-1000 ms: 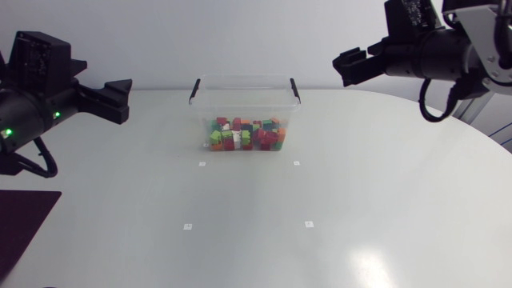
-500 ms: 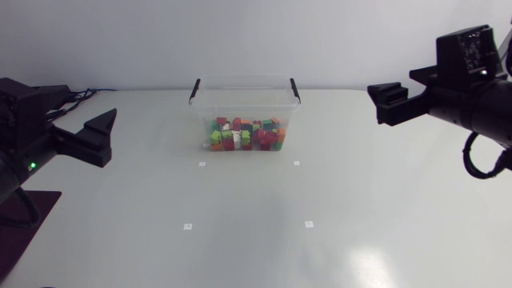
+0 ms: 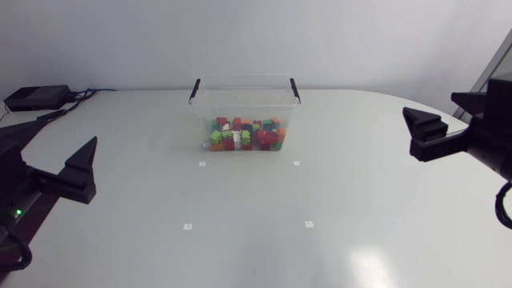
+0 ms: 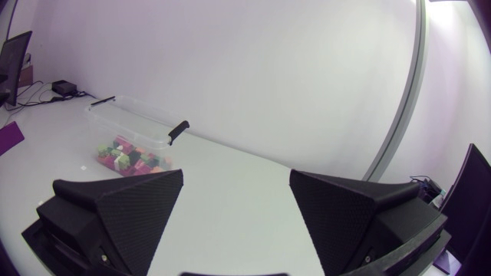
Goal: Place the duplo bricks in the container
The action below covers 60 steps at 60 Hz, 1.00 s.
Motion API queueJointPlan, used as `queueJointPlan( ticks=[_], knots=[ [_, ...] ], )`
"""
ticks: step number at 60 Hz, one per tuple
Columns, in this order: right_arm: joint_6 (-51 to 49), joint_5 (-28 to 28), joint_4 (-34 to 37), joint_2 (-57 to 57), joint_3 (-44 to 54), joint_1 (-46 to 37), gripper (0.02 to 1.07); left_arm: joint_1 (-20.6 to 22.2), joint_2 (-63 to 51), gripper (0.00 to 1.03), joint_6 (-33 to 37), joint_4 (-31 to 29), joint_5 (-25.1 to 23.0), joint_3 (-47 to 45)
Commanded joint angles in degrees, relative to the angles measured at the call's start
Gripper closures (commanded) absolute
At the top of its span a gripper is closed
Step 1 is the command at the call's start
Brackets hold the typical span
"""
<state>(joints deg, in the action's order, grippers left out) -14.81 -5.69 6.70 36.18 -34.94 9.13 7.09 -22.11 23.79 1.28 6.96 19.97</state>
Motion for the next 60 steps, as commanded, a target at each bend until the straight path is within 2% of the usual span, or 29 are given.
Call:
queueJointPlan(
  ticks=[1,11,60],
  knots=[
    [-1.5,-0.5,0.0,-3.9,3.4,-1.0,0.07,-0.9,2.0,0.05,1.2,-0.3,0.4,-2.0],
    [-2.6,-0.6,2.4,-8.6,6.7,-2.1,0.07,-1.9,4.7,0.05,1.0,-0.1,0.3,-4.8],
    [13.8,5.3,-6.2,-34.6,33.3,-8.7,0.07,-6.8,21.1,0.05,-22.3,-1.2,-6.5,-19.1]
  ],
)
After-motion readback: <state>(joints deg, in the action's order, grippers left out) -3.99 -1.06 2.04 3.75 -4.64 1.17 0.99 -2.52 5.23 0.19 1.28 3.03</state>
